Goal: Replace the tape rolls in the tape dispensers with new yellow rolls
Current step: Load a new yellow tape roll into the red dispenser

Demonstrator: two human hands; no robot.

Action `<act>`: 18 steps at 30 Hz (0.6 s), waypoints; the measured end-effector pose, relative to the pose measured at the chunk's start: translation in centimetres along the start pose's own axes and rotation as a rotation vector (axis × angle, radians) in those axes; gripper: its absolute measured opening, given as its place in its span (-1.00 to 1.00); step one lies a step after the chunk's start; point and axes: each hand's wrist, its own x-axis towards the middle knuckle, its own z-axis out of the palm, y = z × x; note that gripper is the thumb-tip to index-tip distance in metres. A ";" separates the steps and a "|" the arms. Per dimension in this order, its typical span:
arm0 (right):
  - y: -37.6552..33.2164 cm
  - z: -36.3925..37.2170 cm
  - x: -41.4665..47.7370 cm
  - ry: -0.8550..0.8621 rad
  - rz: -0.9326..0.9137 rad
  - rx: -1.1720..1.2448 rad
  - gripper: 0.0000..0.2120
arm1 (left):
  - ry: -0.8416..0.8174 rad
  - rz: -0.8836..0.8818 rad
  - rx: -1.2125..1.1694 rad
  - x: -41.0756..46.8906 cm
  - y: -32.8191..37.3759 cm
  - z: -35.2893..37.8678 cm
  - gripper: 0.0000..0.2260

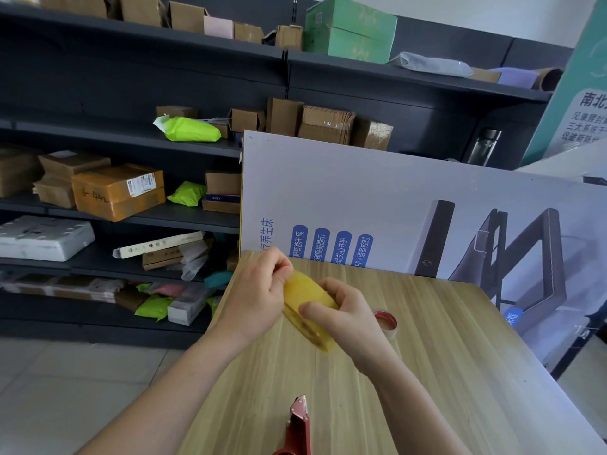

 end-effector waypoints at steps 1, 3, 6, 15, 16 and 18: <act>0.0 -0.1 0.0 0.021 -0.003 -0.029 -0.73 | -0.034 -0.087 -0.072 0.2 -0.1 -0.2 -0.82; 0.1 -0.2 0.0 0.032 -0.002 -0.023 -0.73 | -0.123 -0.188 -0.234 0.4 0.0 -0.8 -0.83; 0.3 -0.4 0.0 0.029 -0.010 0.045 -0.77 | -0.303 -0.151 -0.342 0.2 0.2 -2.2 -0.76; 0.7 -0.9 0.2 -0.061 0.043 0.136 -0.88 | -0.462 -0.005 -0.214 -0.5 0.5 -4.5 -0.79; 0.7 -0.9 0.3 -0.070 0.060 0.152 -0.90 | -0.444 0.011 -0.200 -0.6 0.6 -4.6 -0.81; 0.8 -1.0 0.3 -0.094 0.111 0.217 -0.89 | -0.406 0.043 -0.181 -0.7 0.8 -4.6 -0.84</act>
